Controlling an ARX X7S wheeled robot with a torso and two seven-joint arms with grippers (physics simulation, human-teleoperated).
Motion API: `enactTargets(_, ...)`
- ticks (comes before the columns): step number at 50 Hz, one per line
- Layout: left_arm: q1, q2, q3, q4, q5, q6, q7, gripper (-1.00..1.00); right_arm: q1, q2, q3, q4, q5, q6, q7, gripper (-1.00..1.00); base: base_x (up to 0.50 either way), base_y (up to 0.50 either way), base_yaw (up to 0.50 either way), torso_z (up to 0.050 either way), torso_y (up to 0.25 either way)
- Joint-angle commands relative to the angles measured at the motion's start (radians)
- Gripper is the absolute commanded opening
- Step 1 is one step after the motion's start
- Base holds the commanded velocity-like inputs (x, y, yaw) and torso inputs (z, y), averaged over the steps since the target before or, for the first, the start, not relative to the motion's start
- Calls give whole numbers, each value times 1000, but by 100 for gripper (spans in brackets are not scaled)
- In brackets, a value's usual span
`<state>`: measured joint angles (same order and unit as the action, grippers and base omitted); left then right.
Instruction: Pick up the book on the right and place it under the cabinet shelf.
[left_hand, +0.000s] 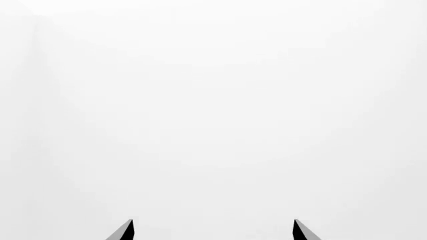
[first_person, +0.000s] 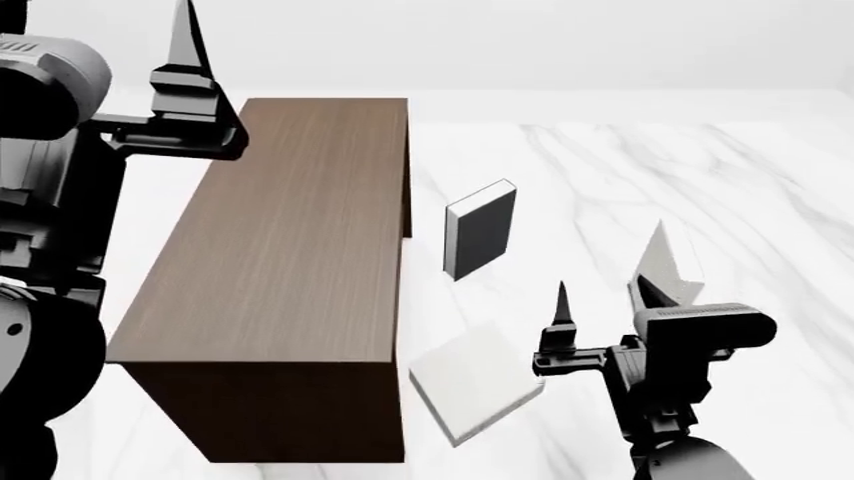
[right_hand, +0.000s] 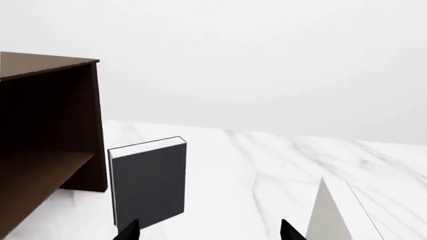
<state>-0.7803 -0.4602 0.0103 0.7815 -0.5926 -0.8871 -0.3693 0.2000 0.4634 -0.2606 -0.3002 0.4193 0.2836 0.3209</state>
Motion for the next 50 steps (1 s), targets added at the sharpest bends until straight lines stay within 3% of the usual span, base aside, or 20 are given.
enactTargets(1, -39, -1, -2, 8, -24, -33, -11, 100, -15, 1, -6, 13, -11, -31, -9, 100, 0, 0, 0, 0, -172)
enactTargets(29, -45, -12, -26, 35, -66, -56, -26, 100, 13, 23, -27, -14, -82, -75, -7, 100, 0, 0, 0, 0, -152)
enactTargets(50, -39, -23, -22, 34, -68, -39, -24, 100, 31, 44, -36, 126, -135, -175, -53, 100, 0, 0, 0, 0, -4)
